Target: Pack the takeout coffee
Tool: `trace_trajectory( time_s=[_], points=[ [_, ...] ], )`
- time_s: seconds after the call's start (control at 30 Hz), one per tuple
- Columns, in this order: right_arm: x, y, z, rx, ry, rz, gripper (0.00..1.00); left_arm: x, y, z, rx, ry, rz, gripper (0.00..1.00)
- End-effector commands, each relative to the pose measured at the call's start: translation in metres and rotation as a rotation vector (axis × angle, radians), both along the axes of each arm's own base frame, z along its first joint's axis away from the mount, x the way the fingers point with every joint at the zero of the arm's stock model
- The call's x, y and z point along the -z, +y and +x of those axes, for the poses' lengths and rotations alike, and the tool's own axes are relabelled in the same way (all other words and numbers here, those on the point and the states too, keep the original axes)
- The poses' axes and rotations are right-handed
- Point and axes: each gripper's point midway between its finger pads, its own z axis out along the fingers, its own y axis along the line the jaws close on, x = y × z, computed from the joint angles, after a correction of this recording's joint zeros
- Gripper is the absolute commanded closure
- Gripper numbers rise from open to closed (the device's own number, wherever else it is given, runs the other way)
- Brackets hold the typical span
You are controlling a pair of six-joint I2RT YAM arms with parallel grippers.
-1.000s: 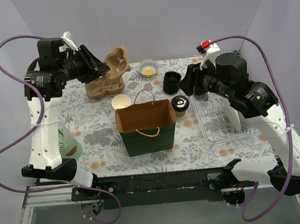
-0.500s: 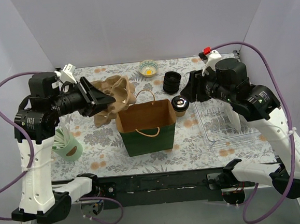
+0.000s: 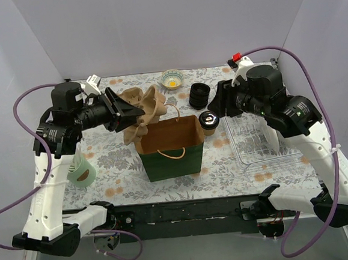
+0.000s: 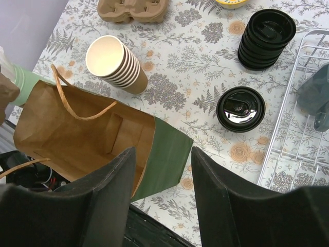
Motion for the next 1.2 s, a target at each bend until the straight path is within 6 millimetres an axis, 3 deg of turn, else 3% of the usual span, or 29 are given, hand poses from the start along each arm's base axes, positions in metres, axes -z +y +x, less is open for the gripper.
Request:
trace_trajectory(
  time_s=[0.0,0.4,0.87,1.17],
  points=[
    [-0.018,0.006,0.004,-0.024,-0.047,0.020,0.44,-0.008,-0.013,-0.001,0.001,-0.039,-0.016,0.70],
    [-0.015,0.012,0.012,-0.028,-0.046,0.001,0.45,0.011,-0.047,-0.005,0.030,-0.051,-0.027,0.71],
    [-0.017,0.011,0.012,-0.027,-0.049,0.001,0.44,0.038,-0.038,0.010,-0.049,-0.060,0.108,0.73],
    [-0.012,0.015,0.013,-0.031,-0.029,0.011,0.45,0.058,-0.042,-0.001,-0.042,-0.010,0.120,0.73]
  ],
)
